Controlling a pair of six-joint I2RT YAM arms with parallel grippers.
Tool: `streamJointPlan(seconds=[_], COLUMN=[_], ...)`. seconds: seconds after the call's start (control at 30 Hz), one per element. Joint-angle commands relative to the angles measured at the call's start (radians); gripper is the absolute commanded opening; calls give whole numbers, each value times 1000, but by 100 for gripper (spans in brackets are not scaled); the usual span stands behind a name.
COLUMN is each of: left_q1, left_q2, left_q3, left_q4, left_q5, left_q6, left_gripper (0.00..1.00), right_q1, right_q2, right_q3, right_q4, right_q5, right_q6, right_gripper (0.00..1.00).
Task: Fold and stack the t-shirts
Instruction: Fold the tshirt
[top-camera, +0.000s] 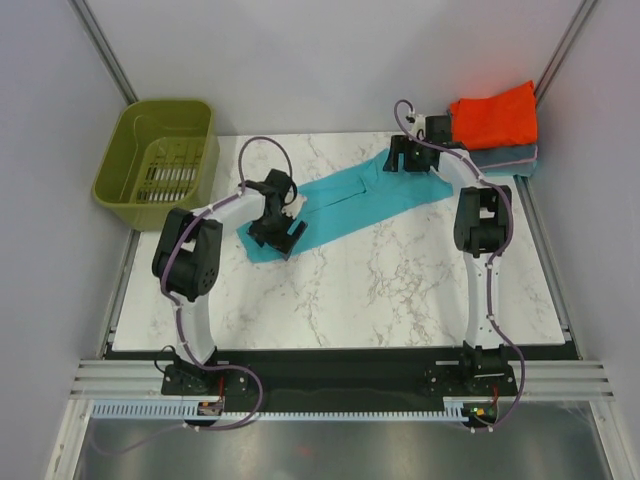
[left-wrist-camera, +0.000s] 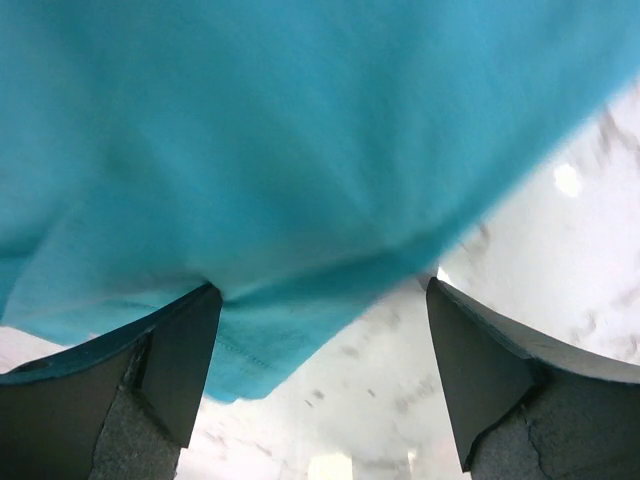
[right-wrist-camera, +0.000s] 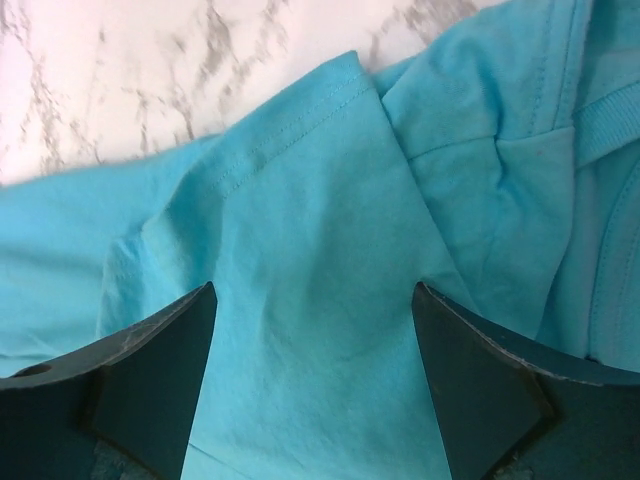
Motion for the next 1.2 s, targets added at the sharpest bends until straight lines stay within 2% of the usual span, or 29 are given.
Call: streamJointPlan(seconds=[0.0,0.17,0.27,0.3,0.43,0.63,0.83,0.97,1.17], left_q1=[-76,-150,-153,-153,-150,-107,-20,20,28], left_q2=[-90,-210,-251,-259,-247,-109,63,129,211], left_q3=[-141,-241,-175,-126,-35,38,170,233,252], left_q4=[-45,-45,-45,-81,-74,-27,-31,-51,-141], left_q5=[3,3,3,-77,-131,-129,-112,-75,89], left_q6=[-33,-33,-33,-7,24,45,42,41,15], left_gripper=[91,91,91,90,90,88,86,85,83], right_q1=[39,93,105,105,84,46,30,27,27], right_q2=[63,86,16,-7,-154,-290,-307,-278,-190], right_q3=[89,185,162,148,29,-166,-344,-372,-328], right_q4=[28,59,59,59,40,33,33,34,40], right_q5=[-10,16,49,55,56,21,-49,-54,-63], right_q6=[28,26,9,2,-21,31,94,99,108], right_gripper=[88,92,92,92,93,93,93,93,93])
